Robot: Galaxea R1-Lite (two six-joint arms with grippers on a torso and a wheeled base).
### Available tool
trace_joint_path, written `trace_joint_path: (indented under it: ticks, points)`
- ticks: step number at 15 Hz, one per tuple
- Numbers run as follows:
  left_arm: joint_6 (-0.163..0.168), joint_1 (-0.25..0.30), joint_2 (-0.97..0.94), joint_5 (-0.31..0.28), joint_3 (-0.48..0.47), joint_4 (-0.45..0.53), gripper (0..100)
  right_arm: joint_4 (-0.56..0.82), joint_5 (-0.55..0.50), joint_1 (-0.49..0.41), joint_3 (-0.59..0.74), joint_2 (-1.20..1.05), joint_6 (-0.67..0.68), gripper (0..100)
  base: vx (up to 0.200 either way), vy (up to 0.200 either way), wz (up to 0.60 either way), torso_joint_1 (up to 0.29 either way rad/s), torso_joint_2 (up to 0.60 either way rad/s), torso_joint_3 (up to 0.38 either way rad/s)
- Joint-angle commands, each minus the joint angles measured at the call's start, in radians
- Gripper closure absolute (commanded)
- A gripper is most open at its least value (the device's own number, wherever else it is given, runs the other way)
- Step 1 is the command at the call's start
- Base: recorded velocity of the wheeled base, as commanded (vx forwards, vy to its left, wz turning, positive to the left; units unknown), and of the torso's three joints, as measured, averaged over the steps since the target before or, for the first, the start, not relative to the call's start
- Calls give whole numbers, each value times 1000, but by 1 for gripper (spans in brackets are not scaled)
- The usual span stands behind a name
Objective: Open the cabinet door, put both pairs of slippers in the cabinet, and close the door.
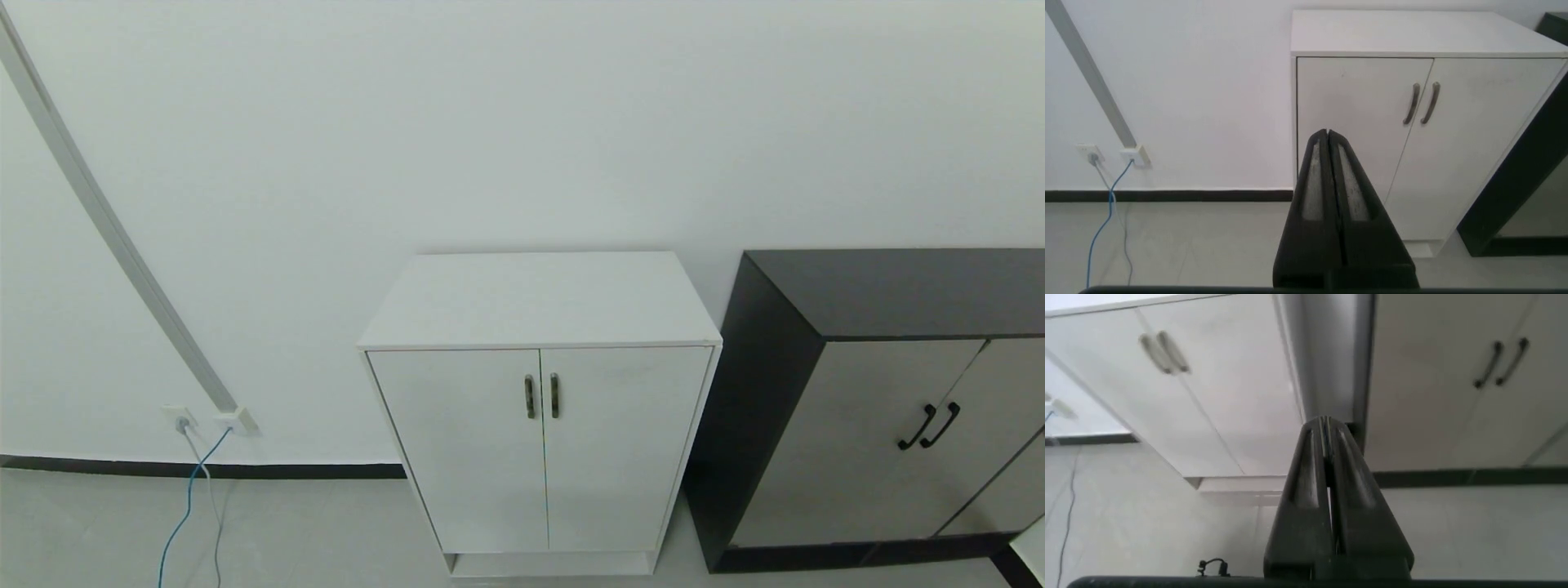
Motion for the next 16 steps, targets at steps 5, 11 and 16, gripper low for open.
trace_joint_path:
  ticks: [5,11,16]
  points:
    - [0,0,0,1,0,0,100,-31,-30,-4,41,-89,-101,100,0,0,0,0,0,0]
    - [-2,0,0,1,0,0,100,-116,28,-58,102,-113,-107,100,0,0,0,0,0,0]
    - [-2,0,0,4,-2,0,100,-116,24,-46,102,-150,-83,100,0,0,0,0,0,0]
